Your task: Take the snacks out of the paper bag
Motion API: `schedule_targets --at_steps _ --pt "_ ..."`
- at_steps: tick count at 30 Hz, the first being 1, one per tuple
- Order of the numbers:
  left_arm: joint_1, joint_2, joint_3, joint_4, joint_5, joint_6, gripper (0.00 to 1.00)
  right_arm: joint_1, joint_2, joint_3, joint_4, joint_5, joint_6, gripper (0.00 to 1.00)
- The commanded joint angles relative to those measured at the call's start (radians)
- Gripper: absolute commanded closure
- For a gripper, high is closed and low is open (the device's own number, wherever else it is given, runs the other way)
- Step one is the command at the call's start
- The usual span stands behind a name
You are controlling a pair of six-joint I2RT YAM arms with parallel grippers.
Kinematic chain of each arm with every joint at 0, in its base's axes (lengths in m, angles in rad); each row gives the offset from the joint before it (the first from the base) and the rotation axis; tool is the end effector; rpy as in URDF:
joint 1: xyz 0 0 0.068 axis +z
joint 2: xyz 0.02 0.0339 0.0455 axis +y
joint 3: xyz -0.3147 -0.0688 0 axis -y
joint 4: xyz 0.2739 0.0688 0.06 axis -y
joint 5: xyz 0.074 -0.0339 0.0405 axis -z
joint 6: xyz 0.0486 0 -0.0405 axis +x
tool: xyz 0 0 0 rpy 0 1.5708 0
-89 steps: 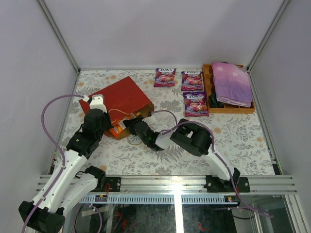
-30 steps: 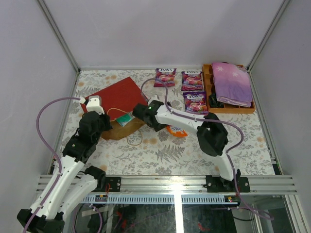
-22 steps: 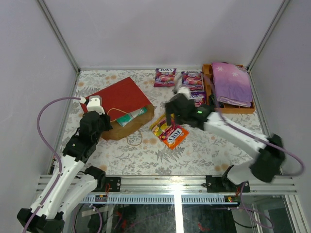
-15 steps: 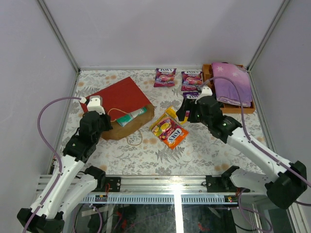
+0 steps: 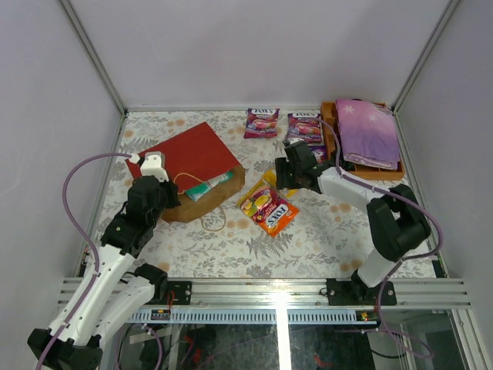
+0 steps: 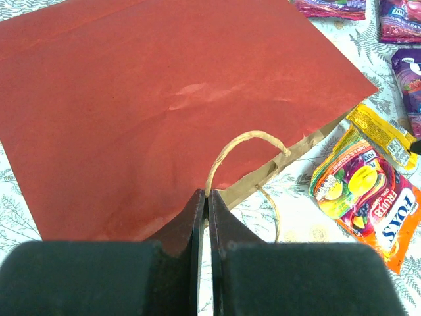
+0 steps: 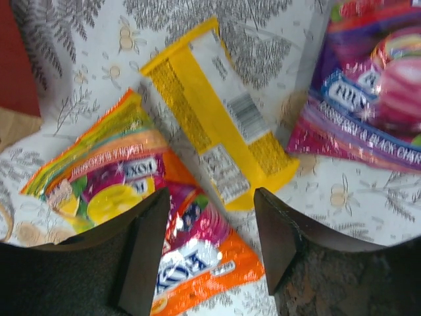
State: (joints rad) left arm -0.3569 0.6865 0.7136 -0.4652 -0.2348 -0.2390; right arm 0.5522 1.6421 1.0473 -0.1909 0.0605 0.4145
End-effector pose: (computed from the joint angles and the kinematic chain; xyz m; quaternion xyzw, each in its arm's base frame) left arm 0.1525 -0.0448 0.3289 -0.0134 0.8403 -0.0619 0.5384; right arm 0.3332 0.2018 0.2370 -0.0520 0.9221 0.1530 0.3516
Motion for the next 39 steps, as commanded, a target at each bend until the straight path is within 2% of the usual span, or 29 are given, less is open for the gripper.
schedule_targets --at_steps 1,7,12,17,22,26,29,33,39 --pt "0.006 0.004 -0.003 0.035 0.021 -0.003 1.00 -0.003 0.088 0.122 0.008 0.054 -0.086 0.40" --pt "0.007 0.007 -0.002 0.034 0.029 -0.003 1.00 -0.003 0.204 0.218 -0.027 0.097 -0.120 0.41" --pt "0.006 0.011 -0.002 0.034 0.041 -0.003 1.00 -0.002 0.286 0.275 -0.060 0.095 -0.142 0.38" --pt "0.005 0.005 -0.004 0.037 0.044 -0.005 1.00 -0.003 0.318 0.288 -0.058 0.095 -0.137 0.38" --pt "0.007 0.016 0.000 0.037 0.053 -0.003 1.00 -0.003 0.307 0.282 -0.054 0.095 -0.127 0.43" --pt "0.007 0.018 -0.001 0.037 0.053 -0.003 1.00 -0.003 0.277 0.276 -0.047 0.087 -0.117 0.54" --pt "0.006 0.021 0.000 0.037 0.054 -0.003 1.00 -0.003 0.248 0.275 -0.056 0.071 -0.113 0.58" --pt "0.007 0.019 -0.003 0.037 0.058 -0.005 1.00 -0.002 0.166 0.252 -0.076 0.070 -0.102 0.59" --pt "0.006 0.020 0.001 0.037 0.071 -0.006 1.00 -0.016 -0.071 0.104 -0.071 0.088 -0.090 0.59"
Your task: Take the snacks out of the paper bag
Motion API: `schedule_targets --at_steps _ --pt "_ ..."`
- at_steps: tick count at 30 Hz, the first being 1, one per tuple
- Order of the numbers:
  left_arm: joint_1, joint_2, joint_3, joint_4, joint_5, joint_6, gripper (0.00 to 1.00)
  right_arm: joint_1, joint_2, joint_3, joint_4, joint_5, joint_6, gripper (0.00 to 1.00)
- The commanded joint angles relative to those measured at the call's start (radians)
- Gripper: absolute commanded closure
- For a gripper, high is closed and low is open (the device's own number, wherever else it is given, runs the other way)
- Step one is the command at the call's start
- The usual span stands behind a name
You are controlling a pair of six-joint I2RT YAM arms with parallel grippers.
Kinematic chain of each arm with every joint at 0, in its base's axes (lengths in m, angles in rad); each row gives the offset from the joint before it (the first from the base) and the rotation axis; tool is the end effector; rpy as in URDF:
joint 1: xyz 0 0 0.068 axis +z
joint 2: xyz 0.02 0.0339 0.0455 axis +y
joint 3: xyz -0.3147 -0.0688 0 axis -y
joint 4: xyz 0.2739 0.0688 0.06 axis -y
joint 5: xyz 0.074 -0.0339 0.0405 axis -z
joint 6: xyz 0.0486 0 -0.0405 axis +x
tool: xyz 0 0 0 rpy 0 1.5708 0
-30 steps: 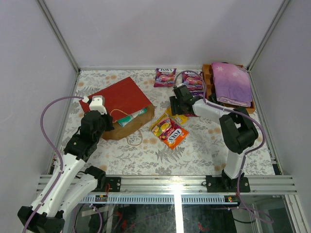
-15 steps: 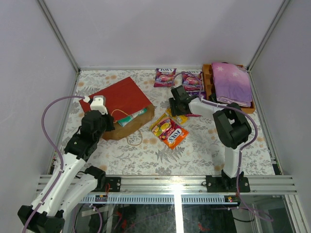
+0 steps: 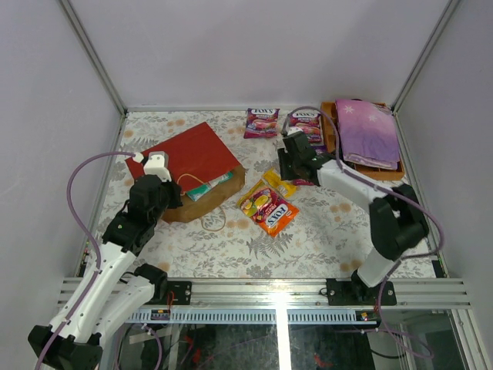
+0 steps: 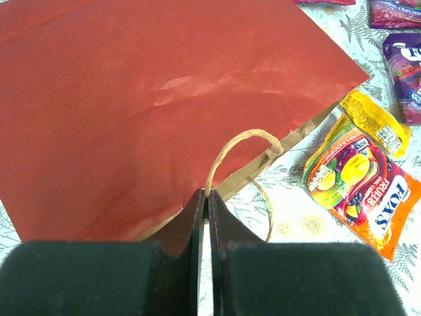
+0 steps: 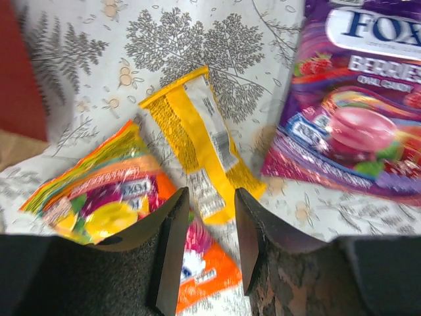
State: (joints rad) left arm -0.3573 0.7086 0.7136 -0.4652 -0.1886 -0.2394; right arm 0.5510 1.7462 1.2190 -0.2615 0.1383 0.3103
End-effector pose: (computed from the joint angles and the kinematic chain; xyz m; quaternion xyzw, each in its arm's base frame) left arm 0.1566 -0.0487 0.3256 0.0003 0.8474 -0.0778 0.5252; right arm 0.3681 0.2183 0.2508 -0.0846 0.9188 0.1007 0.3722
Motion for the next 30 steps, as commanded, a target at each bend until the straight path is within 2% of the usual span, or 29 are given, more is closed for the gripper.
schedule_targets --at_steps 1,3,5,19,27,30 --pt "0.007 -0.001 0.002 0.037 0.027 -0.006 1.00 -0.019 -0.189 -0.079 0.001 0.010 0.007 0.57" --pt "0.007 0.001 0.004 0.037 0.032 -0.005 1.00 -0.020 -0.178 -0.072 -0.012 0.023 -0.015 0.48" --pt "0.006 0.002 0.004 0.037 0.032 -0.005 1.00 -0.021 -0.137 -0.032 -0.043 0.026 -0.024 0.45" --pt "0.006 0.005 0.000 0.037 0.026 -0.003 1.00 -0.019 0.126 0.106 -0.043 -0.009 -0.042 0.60" --pt "0.005 0.005 0.001 0.037 0.025 -0.002 1.00 -0.020 0.156 0.111 -0.041 -0.018 -0.042 0.84" --pt "0.006 0.005 0.001 0.036 0.024 -0.001 1.00 -0.021 0.162 0.111 -0.042 -0.021 -0.042 0.96"
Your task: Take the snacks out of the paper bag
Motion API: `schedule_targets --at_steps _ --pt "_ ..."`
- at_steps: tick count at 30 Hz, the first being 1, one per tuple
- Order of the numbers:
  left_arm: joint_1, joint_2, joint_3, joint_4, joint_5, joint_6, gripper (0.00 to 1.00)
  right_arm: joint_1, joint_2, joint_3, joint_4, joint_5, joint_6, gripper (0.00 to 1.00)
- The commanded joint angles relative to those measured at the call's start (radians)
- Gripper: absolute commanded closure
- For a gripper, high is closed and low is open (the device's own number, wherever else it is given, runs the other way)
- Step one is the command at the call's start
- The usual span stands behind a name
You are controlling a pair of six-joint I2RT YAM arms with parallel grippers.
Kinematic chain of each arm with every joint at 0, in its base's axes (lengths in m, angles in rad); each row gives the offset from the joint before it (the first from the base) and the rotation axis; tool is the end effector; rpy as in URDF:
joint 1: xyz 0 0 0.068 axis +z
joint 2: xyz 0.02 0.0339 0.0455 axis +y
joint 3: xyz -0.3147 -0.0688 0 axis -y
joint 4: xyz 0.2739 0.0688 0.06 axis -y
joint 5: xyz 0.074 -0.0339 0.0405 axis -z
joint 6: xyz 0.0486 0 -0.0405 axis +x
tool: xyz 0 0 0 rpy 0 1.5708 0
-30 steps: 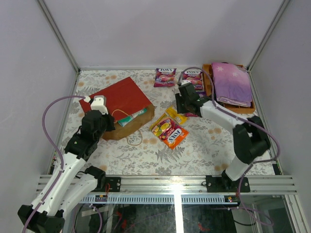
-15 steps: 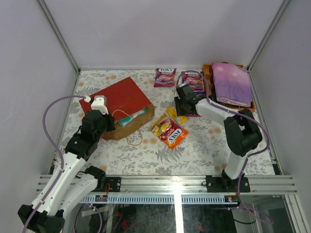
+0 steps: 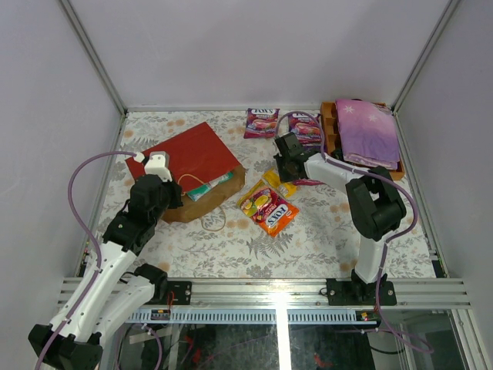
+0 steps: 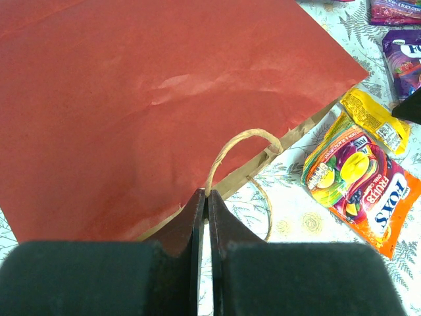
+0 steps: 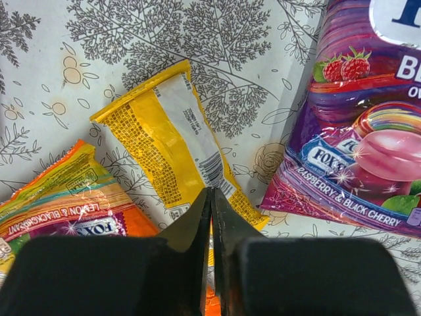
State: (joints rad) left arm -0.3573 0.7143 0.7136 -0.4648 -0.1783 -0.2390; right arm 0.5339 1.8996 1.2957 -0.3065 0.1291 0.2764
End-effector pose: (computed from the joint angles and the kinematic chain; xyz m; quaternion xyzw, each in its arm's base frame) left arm 0.1576 -0.0496 0.3248 0.0035 0.8490 -0.0812 0.5220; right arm 0.3958 0.2267 0.2087 -0.1005 0.9389 0.0715 0.3214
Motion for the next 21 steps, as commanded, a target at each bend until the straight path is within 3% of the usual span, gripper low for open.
schedule_targets --at_steps 1,5,8,21 --pt "0.006 -0.001 0.000 0.036 0.014 -0.002 1.00 -0.003 0.010 0.032 0.002 -0.013 -0.009 0.99" --pt "0.006 -0.002 -0.001 0.036 0.013 -0.002 1.00 -0.004 0.006 0.030 0.007 -0.024 -0.005 1.00" --pt "0.006 -0.002 0.000 0.035 0.013 -0.003 1.00 -0.004 -0.002 0.026 0.011 -0.031 -0.008 0.87" --pt "0.006 -0.002 -0.001 0.036 0.016 -0.002 1.00 -0.003 0.005 0.017 0.023 -0.065 -0.014 0.64"
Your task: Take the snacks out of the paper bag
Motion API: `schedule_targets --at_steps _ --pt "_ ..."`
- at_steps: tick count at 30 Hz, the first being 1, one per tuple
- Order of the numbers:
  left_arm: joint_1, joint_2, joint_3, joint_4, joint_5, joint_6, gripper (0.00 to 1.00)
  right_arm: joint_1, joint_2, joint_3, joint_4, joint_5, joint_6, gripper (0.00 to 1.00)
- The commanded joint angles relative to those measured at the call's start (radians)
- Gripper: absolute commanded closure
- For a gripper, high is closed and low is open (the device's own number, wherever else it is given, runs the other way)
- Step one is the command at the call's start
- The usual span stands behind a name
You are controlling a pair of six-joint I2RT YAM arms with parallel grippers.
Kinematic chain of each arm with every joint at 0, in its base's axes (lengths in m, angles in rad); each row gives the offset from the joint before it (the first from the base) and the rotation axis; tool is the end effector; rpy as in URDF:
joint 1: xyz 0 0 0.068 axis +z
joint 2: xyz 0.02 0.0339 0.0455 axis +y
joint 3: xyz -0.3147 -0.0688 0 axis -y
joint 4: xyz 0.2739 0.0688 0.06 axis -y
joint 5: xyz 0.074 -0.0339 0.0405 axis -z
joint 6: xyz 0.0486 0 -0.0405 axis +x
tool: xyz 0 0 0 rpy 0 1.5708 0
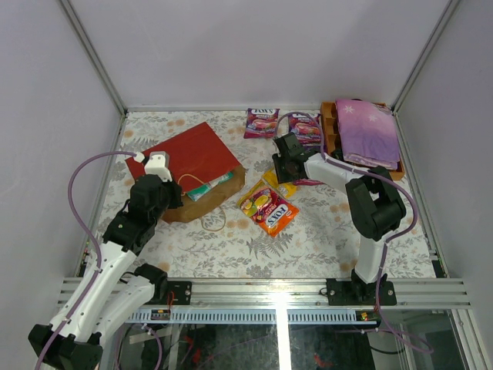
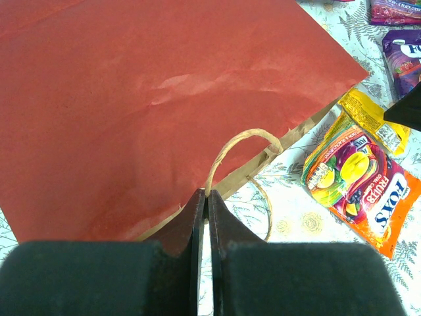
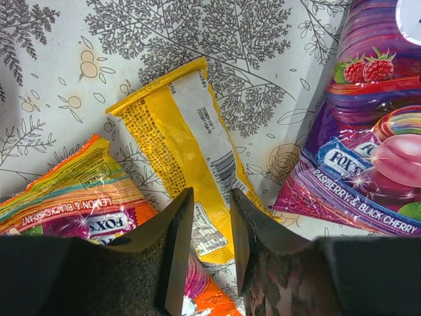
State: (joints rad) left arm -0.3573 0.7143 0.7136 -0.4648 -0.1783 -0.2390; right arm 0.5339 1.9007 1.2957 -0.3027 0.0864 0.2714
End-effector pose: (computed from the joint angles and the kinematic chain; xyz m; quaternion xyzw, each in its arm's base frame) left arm 0.1576 -0.0496 0.3248 0.0035 0.8490 -0.0812 0.5220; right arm 0.3953 0.2288 0.2083 -0.1097 0.9384 0.0899 0.3152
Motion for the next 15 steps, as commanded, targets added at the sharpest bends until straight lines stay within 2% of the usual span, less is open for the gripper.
schedule_targets --at_steps 1,8,15 --pt "0.006 -0.002 -0.001 0.036 0.017 -0.002 1.00 -0.003 0.005 0.017 0.018 -0.027 -0.008 0.64" --pt "0.006 -0.002 -0.001 0.036 0.019 -0.002 1.00 -0.003 0.020 0.012 0.018 -0.045 -0.010 0.66" --pt "0.006 -0.002 -0.003 0.036 0.018 -0.002 1.00 -0.003 0.027 0.000 0.022 -0.048 -0.007 0.76"
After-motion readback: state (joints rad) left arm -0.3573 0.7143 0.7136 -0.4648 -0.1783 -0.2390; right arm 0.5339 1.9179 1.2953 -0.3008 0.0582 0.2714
